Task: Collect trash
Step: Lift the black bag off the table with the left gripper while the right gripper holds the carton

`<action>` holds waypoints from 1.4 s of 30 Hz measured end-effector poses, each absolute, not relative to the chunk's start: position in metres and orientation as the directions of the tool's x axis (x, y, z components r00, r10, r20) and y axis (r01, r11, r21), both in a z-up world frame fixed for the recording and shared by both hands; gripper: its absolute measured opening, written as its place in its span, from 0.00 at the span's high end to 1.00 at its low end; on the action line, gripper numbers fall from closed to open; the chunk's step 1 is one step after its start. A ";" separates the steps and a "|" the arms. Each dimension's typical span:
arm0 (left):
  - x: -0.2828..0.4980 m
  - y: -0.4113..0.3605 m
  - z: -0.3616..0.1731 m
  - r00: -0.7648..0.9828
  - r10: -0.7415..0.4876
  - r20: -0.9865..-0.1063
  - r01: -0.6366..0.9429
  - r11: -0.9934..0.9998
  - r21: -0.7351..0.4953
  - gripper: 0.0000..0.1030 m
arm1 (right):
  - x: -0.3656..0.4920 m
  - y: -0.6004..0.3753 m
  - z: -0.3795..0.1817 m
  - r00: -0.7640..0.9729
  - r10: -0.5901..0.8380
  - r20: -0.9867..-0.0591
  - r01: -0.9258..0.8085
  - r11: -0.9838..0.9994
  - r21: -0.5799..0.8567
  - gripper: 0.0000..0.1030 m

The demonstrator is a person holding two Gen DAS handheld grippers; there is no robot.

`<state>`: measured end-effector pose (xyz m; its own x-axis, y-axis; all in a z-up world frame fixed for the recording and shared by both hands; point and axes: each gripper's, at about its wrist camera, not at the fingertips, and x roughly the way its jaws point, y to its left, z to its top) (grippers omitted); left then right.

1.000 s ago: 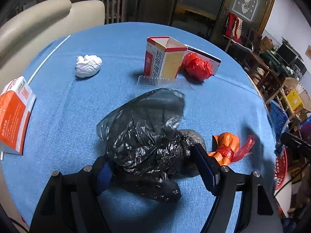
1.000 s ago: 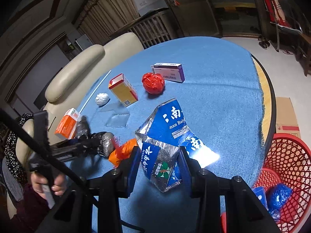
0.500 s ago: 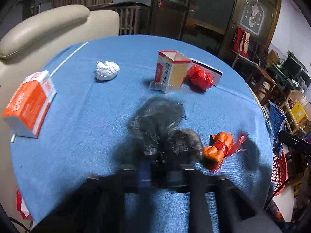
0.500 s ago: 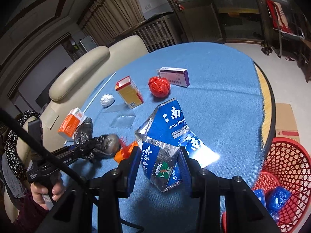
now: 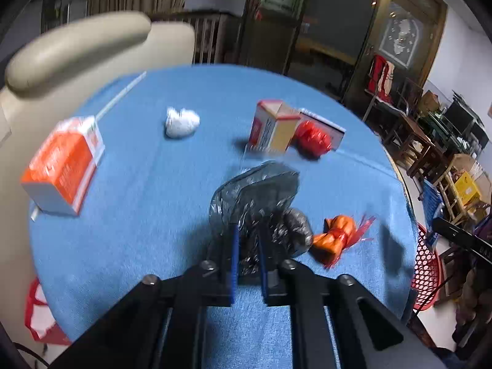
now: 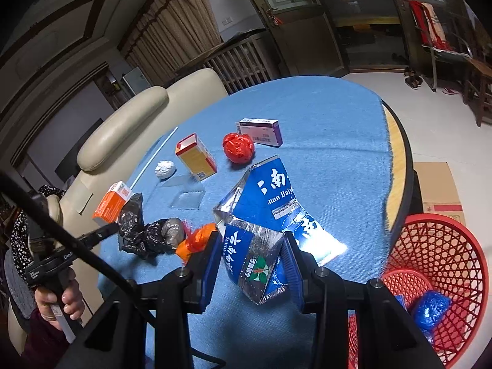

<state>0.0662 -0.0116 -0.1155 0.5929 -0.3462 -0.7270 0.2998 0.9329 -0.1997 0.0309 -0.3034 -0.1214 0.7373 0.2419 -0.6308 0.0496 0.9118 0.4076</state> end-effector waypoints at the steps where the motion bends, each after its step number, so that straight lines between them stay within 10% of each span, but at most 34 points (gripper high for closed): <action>1: 0.069 -0.011 -0.119 0.584 -0.344 -0.735 0.299 0.933 -0.199 0.54 | 0.030 -0.305 -0.122 0.736 0.243 -0.631 0.051 0.911 0.410 0.59; 3: 0.076 -0.010 -0.122 0.591 -0.345 -0.729 0.306 0.932 -0.193 0.32 | 0.029 -0.307 -0.124 0.733 0.241 -0.636 0.057 0.910 0.410 0.59; 17: 0.102 -0.055 -0.163 0.402 -0.475 -0.783 0.477 0.838 -0.264 0.32 | 0.036 -0.297 -0.136 0.701 0.260 -0.664 0.052 0.910 0.411 0.59; 19: 0.093 -0.061 -0.170 0.407 -0.440 -0.801 0.488 0.846 -0.217 0.58 | 0.036 -0.297 -0.137 0.701 0.258 -0.665 0.054 0.910 0.410 0.59; 42: 0.022 -0.073 -0.091 0.603 -0.420 -0.678 0.408 0.893 -0.190 0.61 | 0.015 -0.300 -0.119 0.752 0.215 -0.623 0.041 0.928 0.370 0.59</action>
